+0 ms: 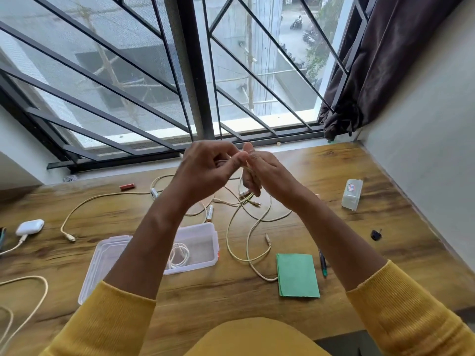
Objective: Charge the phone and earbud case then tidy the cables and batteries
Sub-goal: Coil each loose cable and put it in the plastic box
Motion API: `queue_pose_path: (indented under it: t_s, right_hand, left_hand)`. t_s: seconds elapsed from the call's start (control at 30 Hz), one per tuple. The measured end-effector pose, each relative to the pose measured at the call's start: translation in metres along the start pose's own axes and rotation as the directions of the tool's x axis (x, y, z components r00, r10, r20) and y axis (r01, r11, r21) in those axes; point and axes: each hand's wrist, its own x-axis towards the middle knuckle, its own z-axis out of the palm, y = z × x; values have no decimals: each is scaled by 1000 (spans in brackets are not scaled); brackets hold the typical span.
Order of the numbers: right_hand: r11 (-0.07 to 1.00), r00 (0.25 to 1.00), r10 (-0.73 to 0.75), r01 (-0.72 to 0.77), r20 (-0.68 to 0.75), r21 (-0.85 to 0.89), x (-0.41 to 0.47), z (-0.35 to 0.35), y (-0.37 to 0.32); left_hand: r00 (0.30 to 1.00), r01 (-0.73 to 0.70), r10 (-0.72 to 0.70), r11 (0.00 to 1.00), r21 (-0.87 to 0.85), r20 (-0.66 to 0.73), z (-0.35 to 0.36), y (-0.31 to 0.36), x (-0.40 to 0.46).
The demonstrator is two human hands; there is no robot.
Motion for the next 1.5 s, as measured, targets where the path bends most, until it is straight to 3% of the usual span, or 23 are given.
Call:
queue_pose_path:
  t_s: [0.27, 0.43, 0.63, 0.8, 0.97, 1.1, 1.3, 1.4, 1.5]
  right_hand:
    - [972, 950, 117, -169, 288, 162, -9, 5, -7]
    - [903, 907, 15, -193, 422, 383, -7, 9, -8]
    - [842, 961, -93, -64, 262, 536, -2, 23, -17]
    - [719, 980, -122, -21, 155, 695, 2, 41, -18]
    - [640, 980, -127, -39, 156, 767, 8, 54, -8]
    - [662, 989, -78, -41, 123, 748, 11, 61, -3]
    - [747, 999, 25, -48, 44, 663, 15, 82, 6]
    - [729, 998, 67, -58, 13, 683, 20, 88, 2]
    - [696, 995, 94, -85, 27, 713, 24, 96, -5]
  left_hand:
    - [997, 52, -63, 971, -235, -39, -1, -25, -8]
    - [981, 117, -174, 878, -464, -81, 7, -31, -21]
    - [931, 208, -345, 767, -607, -117, 25, -30, -36]
    - [856, 218, -422, 820, -530, -300, 41, -24, -48]
    - [831, 306, -466, 840, -448, -305, 44, -17, -66]
    - [780, 358, -549, 785, -506, -300, 33, -12, -77]
    - [823, 307, -493, 804, -510, -282, 19, -18, -90]
    - [866, 284, -437, 832, -476, -246, 11, -19, -94]
    - [853, 278, -446, 828, -487, -271, 4, -23, -93]
